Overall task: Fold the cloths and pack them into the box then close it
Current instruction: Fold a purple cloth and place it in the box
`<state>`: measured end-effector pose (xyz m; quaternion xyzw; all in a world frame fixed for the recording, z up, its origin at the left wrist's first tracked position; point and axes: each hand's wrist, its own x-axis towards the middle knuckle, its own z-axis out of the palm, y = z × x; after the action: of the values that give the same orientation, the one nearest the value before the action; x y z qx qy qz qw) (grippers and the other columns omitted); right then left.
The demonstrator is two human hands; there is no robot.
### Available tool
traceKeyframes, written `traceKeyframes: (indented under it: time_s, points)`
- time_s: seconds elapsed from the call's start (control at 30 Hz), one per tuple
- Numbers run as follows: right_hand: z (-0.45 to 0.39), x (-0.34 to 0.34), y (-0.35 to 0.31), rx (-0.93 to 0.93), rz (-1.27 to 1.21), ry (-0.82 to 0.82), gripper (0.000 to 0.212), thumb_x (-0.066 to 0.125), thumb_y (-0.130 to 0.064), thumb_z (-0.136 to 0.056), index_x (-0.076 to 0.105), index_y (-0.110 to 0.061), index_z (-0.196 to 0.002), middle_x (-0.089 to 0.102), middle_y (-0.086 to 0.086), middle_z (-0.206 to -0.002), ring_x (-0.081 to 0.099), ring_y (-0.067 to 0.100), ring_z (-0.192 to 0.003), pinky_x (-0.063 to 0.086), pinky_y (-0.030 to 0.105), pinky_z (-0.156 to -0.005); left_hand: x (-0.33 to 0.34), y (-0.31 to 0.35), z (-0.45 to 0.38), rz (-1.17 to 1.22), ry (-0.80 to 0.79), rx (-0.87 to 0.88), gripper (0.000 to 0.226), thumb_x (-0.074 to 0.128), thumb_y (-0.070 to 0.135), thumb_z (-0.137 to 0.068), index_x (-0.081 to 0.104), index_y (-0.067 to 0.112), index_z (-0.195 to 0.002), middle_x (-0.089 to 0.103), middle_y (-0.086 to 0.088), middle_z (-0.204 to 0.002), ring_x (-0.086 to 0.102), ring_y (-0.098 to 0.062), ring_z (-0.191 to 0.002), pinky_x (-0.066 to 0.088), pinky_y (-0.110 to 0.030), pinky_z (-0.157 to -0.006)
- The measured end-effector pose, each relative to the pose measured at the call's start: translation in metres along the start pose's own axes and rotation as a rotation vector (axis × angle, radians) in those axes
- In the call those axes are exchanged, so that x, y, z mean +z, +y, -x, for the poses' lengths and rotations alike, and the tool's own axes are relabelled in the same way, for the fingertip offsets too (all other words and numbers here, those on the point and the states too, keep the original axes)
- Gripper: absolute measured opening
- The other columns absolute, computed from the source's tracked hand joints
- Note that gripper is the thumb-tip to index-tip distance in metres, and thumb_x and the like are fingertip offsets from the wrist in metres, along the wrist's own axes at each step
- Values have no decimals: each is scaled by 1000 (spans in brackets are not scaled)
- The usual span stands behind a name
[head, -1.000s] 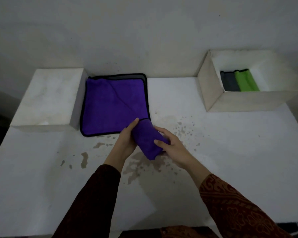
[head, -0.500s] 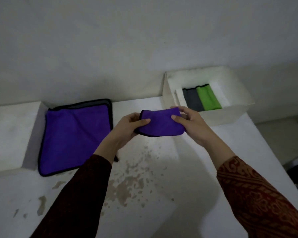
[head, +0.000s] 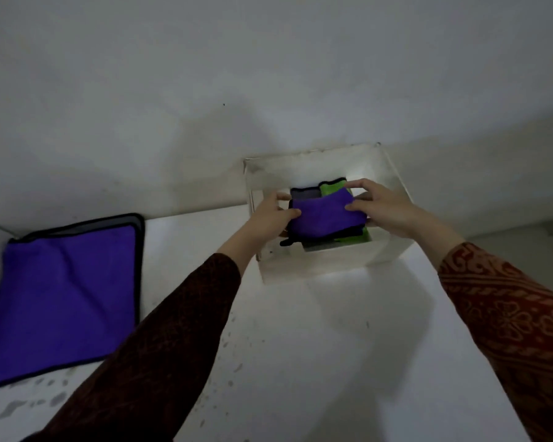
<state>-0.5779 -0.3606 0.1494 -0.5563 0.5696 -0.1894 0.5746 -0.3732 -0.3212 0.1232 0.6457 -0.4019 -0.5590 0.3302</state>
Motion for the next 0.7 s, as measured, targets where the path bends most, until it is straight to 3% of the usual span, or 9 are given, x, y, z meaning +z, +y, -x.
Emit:
traceKeyframes:
  time_s: [0.13,0.2,0.3,0.4,0.53,0.7]
  points:
    - [-14,-12,22,4,173,-40,28,58,1,-86,51,-20,-103,51,5,-95,52,16,-70,45,24,-55,25,-10,-23,-159,-63,-55,53,63,3,-83,39,11,-129,53,-17,-111,58,-29,-95,54,-35,-69]
    - [-21,-14,31,-41,302,-34,24,64,1,-81,57,-17,-95,52,8,-101,54,15,-76,45,28,-62,32,-17,-29,-233,-108,-25,53,65,0,-80,43,10,-128,53,-16,-114,56,-28,-98,54,-36,-69]
    - [-33,-16,37,-74,608,-94,24,72,-5,-75,68,-14,-97,58,6,-101,55,21,-93,42,25,-73,40,-27,-36,-398,-184,10,51,70,-1,-75,52,7,-123,56,-19,-124,57,-34,-108,53,-40,-84]
    - [-41,-13,37,13,831,-194,25,73,-12,-75,70,-15,-100,53,-1,-86,49,17,-86,38,20,-59,47,-30,-40,-602,-255,15,52,72,8,-75,54,9,-124,57,-15,-126,57,-30,-111,49,-35,-89]
    - [-52,-9,39,79,963,-237,23,75,-14,-73,70,-19,-95,55,6,-95,54,20,-82,47,26,-64,49,-30,-45,-754,-282,30,53,73,17,-76,53,11,-125,55,-11,-129,54,-27,-113,44,-29,-87]
    - [-57,-1,34,93,1104,-282,27,74,-13,-76,70,-14,-103,62,9,-114,60,25,-96,51,27,-70,54,-28,-50,-979,-301,116,46,70,24,-77,55,10,-118,58,-13,-122,55,-28,-109,46,-34,-86]
